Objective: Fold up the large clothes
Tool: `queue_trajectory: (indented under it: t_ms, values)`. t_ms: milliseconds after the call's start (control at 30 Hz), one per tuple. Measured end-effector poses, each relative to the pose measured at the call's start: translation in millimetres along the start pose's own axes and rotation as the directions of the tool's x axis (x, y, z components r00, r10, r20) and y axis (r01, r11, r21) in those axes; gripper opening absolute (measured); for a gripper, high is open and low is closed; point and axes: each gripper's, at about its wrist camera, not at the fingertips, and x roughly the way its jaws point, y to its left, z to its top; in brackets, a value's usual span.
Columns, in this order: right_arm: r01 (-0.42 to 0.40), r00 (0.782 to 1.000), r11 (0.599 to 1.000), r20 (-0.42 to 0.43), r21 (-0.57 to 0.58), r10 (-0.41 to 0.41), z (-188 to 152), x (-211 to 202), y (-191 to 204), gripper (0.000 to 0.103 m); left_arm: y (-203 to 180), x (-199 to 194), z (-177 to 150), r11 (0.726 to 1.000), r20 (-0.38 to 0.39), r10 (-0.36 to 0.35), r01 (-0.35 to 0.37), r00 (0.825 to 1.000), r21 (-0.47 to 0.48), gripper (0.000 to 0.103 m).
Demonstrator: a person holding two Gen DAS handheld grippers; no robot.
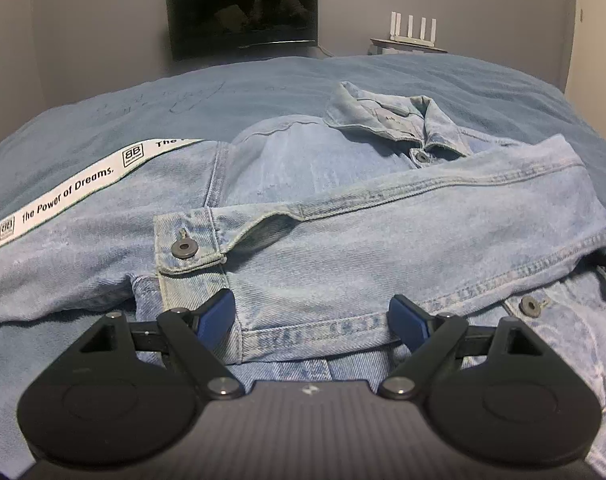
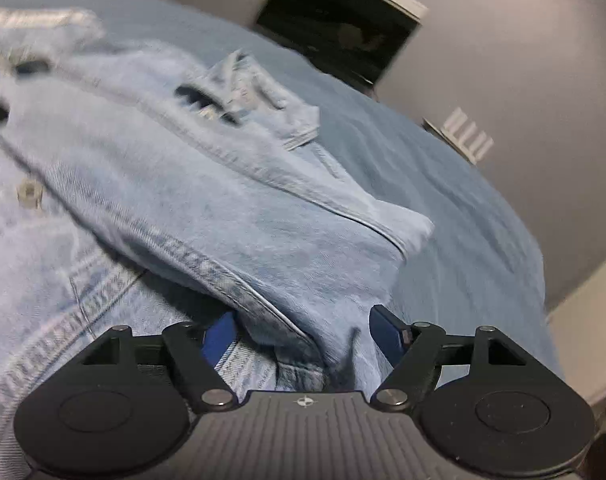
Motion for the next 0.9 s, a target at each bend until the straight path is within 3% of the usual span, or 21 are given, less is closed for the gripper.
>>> queue_trajectory:
  t_ms: [67, 100, 233, 333, 400, 467, 500, 533, 600, 667, 767, 900]
  values:
    - [0.011, 1.000, 0.999, 0.014, -0.034, -0.011, -1.8, -0.4, 5.3, 0.047, 1.8, -1.1, 1.2, 1.000, 0.000, -0.007, 0.007, 1.000, -0.018, 0.085]
    - [0.030, 0.999, 0.999, 0.020, -0.035, -0.029, -2.4, -0.7, 5.4, 0.030, 2.6, -2.6, 2.1, 1.000, 0.002, -0.011, 0.011, 1.000, -0.028, 0.085]
    - [0.049, 0.996, 0.997, 0.074, 0.061, -0.053, -8.0, -13.0, -9.5, 0.019, 2.8, -9.6, 6.0, 0.999, 0.018, -0.024, 0.025, 1.000, -0.046, 0.085]
    - [0.104, 0.993, 0.976, 0.033, 0.190, -0.113, -18.0, -14.1, -28.9, 0.017, 2.0, -5.9, 6.1, 0.999, -0.015, 0.018, -0.019, 1.000, -0.035, 0.085]
    - [0.065, 0.998, 0.967, -0.033, 0.246, -0.059, -29.9, -5.8, -39.5, 0.019, 5.6, 0.5, 2.6, 0.999, -0.047, 0.015, -0.017, 0.999, -0.046, 0.085]
    - [0.020, 1.000, 0.971, -0.005, 0.239, -0.019, -35.3, -9.8, -40.2, 0.024, 11.1, 5.6, -0.9, 0.997, -0.071, 0.003, -0.008, 0.997, -0.072, 0.085]
    - [-0.010, 1.000, 0.968, 0.009, 0.250, 0.008, -34.7, -15.0, -43.1, 0.030, 12.1, 6.3, -0.9, 0.997, -0.071, -0.001, -0.004, 0.997, -0.077, 0.085]
    - [-0.063, 0.998, 0.959, 0.024, 0.278, 0.058, -33.6, -21.0, -48.5, 0.056, 12.2, 5.9, 0.1, 0.997, -0.070, 0.002, -0.008, 0.998, -0.078, 0.085]
    - [-0.163, 0.986, 0.920, 0.098, 0.357, 0.137, -34.3, -37.0, -61.1, 0.072, 11.2, 1.2, 2.8, 0.997, -0.050, 0.028, -0.032, 0.998, -0.077, 0.085]
    - [-0.214, 0.975, 0.874, 0.149, 0.436, 0.164, -30.9, -50.4, -74.6, 0.071, 8.6, -10.5, 7.3, 0.997, 0.019, 0.042, -0.041, 0.999, -0.065, 0.085]
    - [-0.195, 0.975, 0.824, 0.195, 0.532, 0.105, -17.9, -54.2, -92.5, 0.062, 0.5, -22.3, 13.0, 0.999, 0.085, 0.019, -0.016, 0.996, -0.038, 0.085]
    - [-0.132, 0.990, 0.787, 0.120, 0.602, 0.075, 3.9, -12.6, -97.5, 0.032, -13.2, -15.9, 7.4, 1.000, 0.052, -0.016, 0.015, 0.998, 0.022, 0.083]
